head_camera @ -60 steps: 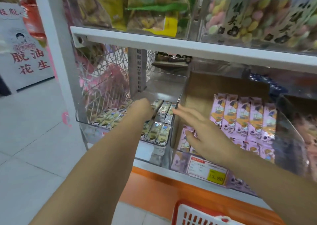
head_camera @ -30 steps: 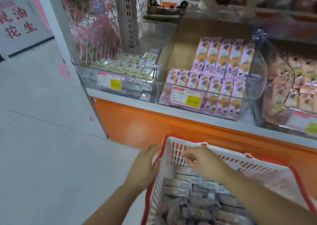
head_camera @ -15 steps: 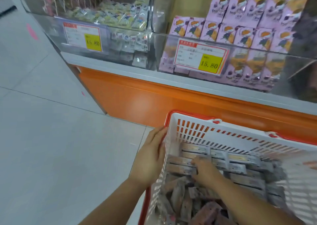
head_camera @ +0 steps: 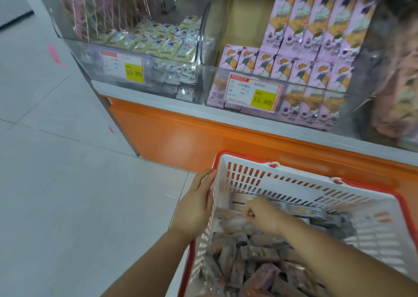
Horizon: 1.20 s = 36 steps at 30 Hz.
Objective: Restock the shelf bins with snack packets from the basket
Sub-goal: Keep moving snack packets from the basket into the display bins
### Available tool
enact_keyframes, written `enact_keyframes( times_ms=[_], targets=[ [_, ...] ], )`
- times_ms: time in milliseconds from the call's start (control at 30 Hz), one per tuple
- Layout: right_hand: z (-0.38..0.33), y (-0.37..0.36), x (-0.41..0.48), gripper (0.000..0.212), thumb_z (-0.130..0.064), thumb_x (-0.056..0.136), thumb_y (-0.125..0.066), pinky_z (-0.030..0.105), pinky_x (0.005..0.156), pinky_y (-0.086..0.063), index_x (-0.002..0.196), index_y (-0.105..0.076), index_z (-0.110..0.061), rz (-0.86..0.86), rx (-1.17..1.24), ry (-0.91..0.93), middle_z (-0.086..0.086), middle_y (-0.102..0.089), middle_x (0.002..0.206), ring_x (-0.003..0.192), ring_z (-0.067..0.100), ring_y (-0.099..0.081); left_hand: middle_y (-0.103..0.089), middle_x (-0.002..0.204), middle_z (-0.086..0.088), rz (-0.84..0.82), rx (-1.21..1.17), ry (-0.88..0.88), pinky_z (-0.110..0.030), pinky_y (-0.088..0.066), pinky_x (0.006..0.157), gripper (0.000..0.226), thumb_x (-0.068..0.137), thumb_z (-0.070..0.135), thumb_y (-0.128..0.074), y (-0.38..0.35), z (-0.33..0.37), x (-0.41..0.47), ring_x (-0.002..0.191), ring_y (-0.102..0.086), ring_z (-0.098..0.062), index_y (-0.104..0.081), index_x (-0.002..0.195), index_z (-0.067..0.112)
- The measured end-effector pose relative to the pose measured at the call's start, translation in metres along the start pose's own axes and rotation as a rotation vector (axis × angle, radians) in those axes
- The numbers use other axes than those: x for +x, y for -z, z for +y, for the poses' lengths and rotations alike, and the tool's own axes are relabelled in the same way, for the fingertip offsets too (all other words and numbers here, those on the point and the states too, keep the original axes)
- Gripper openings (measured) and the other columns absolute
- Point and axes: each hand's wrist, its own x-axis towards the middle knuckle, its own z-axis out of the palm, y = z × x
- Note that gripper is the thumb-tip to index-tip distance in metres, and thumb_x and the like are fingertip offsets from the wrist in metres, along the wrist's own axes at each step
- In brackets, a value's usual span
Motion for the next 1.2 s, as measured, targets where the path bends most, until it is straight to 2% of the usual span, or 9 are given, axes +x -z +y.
enact_keyframes(
  times_ms=[167,233,400,500,700,833,933,1033,1200],
  targets=[
    [-0.038,0.074,-0.067,0.018,-0.007,0.092,-0.049,0.025,0.074,-0.043,0.084,-0.055,-0.022,0.124,-0.162,0.161,-0.003,-0.059,0.088,0.081,0.013,-0.053,-0.016,0.158,0.004,-0.15,0.216,0.024,-0.036,-0.028,0.113,0.051,0.1,0.031,-0.03,0.012,0.008,0.004,0.141,-0.025,-0.022,-0.021,0.15,0.027],
    [-0.056,0.098,-0.098,0.018,-0.006,0.09,-0.049,0.027,0.076,-0.043,0.084,-0.055,-0.021,0.211,-0.237,0.275,-0.005,-0.057,0.088,0.082,0.013,-0.053,-0.016,0.158,0.0,-0.184,0.269,0.065,-0.035,-0.023,0.114,0.045,0.101,0.03,-0.036,0.025,0.021,0.007,0.142,-0.02,-0.026,-0.035,0.145,0.023],
    [-0.076,0.124,-0.158,0.015,-0.002,0.085,-0.052,0.038,0.079,-0.051,0.083,-0.059,-0.014,0.494,-0.463,0.653,0.002,-0.067,0.101,0.099,0.021,-0.059,-0.067,0.116,0.004,-0.301,-0.514,0.271,-0.026,-0.046,0.094,0.038,0.099,0.044,-0.035,0.082,0.084,-0.015,0.107,-0.063,-0.014,-0.062,0.117,0.026],
    [-0.081,0.126,-0.171,0.011,-0.008,0.09,-0.047,0.036,0.082,-0.054,0.094,-0.052,-0.017,0.626,-0.64,0.894,0.004,-0.066,0.107,0.109,0.023,-0.058,-0.071,0.099,0.005,-0.397,-0.68,0.282,-0.025,-0.053,0.083,0.036,0.088,0.044,-0.052,0.113,0.103,-0.035,0.091,-0.069,-0.012,-0.064,0.113,0.021],
    [-0.104,0.128,-0.185,0.038,-0.036,0.091,-0.05,0.03,0.094,-0.048,0.127,-0.046,-0.025,0.729,-0.415,0.836,-0.002,-0.056,0.129,0.119,0.011,-0.051,-0.071,0.091,0.005,-0.195,-0.685,0.166,-0.018,-0.051,0.074,0.03,0.082,0.022,-0.066,0.164,0.12,-0.062,0.084,-0.066,-0.007,-0.063,0.111,0.015],
    [-0.134,0.129,-0.191,0.029,-0.031,0.082,-0.067,0.021,0.086,-0.046,0.11,-0.057,-0.03,0.766,-0.054,0.739,-0.018,-0.057,0.105,0.098,-0.001,-0.053,-0.072,0.098,0.003,0.065,-0.739,0.125,-0.021,-0.053,0.072,0.036,0.075,0.023,-0.07,0.182,0.13,-0.064,0.089,-0.068,-0.013,-0.061,0.11,0.025],
    [-0.16,0.127,-0.186,0.043,-0.016,0.076,-0.078,0.015,0.083,-0.042,0.095,-0.049,-0.042,0.866,0.137,0.709,-0.023,-0.052,0.096,0.093,-0.005,-0.05,-0.066,0.105,-0.004,0.367,-1.132,0.227,-0.027,-0.053,0.074,0.045,0.078,0.017,-0.069,0.18,0.143,-0.054,0.091,-0.069,-0.018,-0.05,0.118,0.022],
    [-0.187,0.128,-0.176,0.043,-0.012,0.074,-0.079,0.011,0.077,-0.041,0.088,-0.049,-0.039,0.946,0.254,0.679,-0.018,-0.052,0.093,0.088,-0.002,-0.05,-0.068,0.101,-0.007,0.409,-1.451,0.268,-0.029,-0.057,0.072,0.04,0.085,0.013,-0.064,0.173,0.163,-0.046,0.082,-0.071,-0.015,-0.046,0.121,0.012],
    [-0.205,0.147,-0.156,0.033,-0.013,0.074,-0.079,0.01,0.081,-0.045,0.099,-0.06,-0.021,0.869,0.311,0.702,-0.013,-0.055,0.097,0.091,-0.004,-0.053,-0.063,0.094,-0.007,0.433,-1.431,0.254,-0.032,-0.056,0.071,0.026,0.09,0.014,-0.06,0.179,0.167,-0.028,0.079,-0.063,-0.018,-0.05,0.113,0.016]
  ],
)
